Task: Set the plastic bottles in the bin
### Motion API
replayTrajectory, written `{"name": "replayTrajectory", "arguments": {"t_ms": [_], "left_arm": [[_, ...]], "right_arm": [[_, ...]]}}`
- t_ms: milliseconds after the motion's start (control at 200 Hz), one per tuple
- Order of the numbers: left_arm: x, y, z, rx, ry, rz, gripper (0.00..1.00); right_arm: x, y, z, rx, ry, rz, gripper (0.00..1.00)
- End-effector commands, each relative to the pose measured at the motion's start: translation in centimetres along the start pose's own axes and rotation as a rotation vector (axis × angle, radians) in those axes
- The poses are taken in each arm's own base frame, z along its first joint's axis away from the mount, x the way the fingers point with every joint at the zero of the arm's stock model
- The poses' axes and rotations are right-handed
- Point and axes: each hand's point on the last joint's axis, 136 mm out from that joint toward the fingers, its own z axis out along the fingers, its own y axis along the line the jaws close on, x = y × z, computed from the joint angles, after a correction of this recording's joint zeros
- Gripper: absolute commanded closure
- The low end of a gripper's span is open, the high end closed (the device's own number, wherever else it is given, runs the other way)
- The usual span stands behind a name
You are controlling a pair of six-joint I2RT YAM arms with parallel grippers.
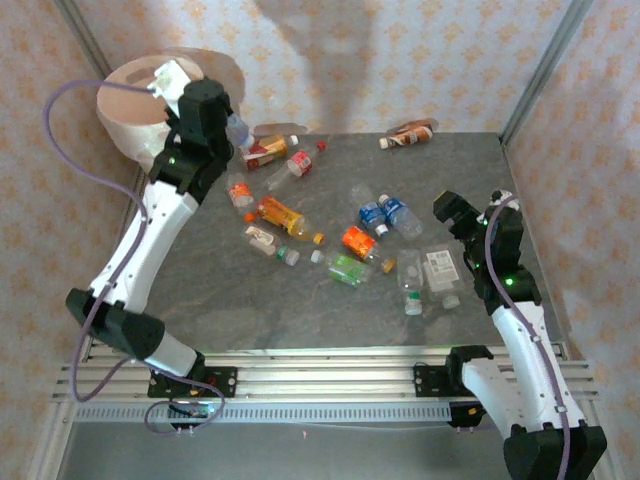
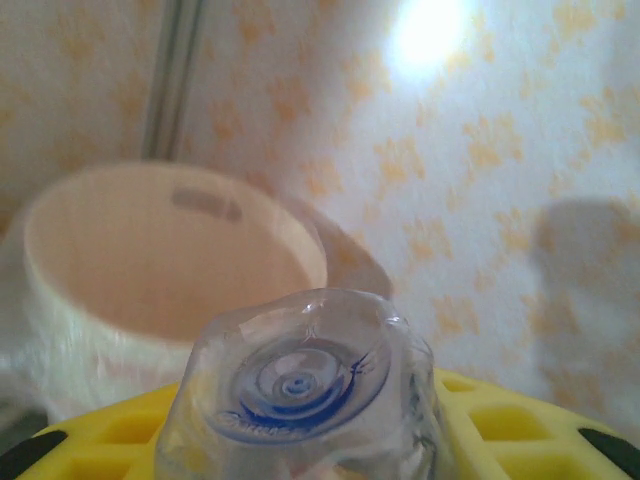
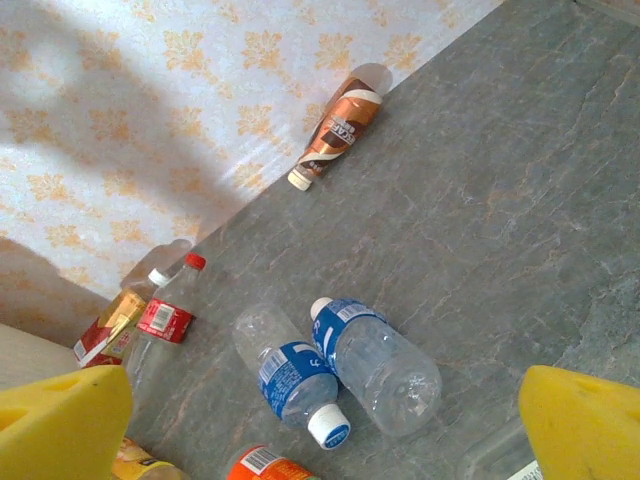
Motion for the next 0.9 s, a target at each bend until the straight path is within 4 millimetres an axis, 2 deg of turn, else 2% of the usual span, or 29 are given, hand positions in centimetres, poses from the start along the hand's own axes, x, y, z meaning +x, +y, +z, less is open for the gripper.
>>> {"name": "replayTrajectory", "arguments": {"t_ms": [0, 185, 355, 485, 505, 545, 731, 891], "left_arm": [[-4.1, 1.7, 2.3, -0.121, -0.108, 0.088, 0.51], [-7.1, 4.9, 6.7, -0.241, -0.191, 0.024, 0.51], [-7.7, 7.1, 10.0, -0.291, -0.234, -0.046, 0.51], [-6.9, 7.1, 12.1, -0.286, -0.221, -0.038, 0.51], [-5.6, 7.0, 13.3, -0.292, -0.196, -0.02, 0.51], [-4.9, 7.0, 14.0, -0.298, -0.174, -0.006, 0.51], [-2.4, 6.8, 16.3, -0.295, -0.108, 0.001, 0.52], [-0.2, 7.9, 18.1, -0.335, -0.058, 0.014, 0.51]], "right_arm": [[-0.5, 0.9, -1.0, -0.025, -0.004, -0.007, 0.01], [0.3, -0.2, -1.3, 0.009, 0.008, 0.006, 0.01], [0.5, -0.6, -1.4, 0.024, 0.008, 0.036, 0.01], [0.6, -0.9, -1.3, 0.035, 0.006, 0.046, 0.01], [0.6, -0.9, -1.3, 0.036, 0.005, 0.046, 0.01], [0.5, -1.0, -1.3, 0.039, 0.002, 0.047, 0.0], [0.5, -1.2, -1.2, 0.051, -0.004, 0.047, 0.0], [0.6, -1.5, -1.2, 0.064, -0.001, 0.046, 0.0]]}}
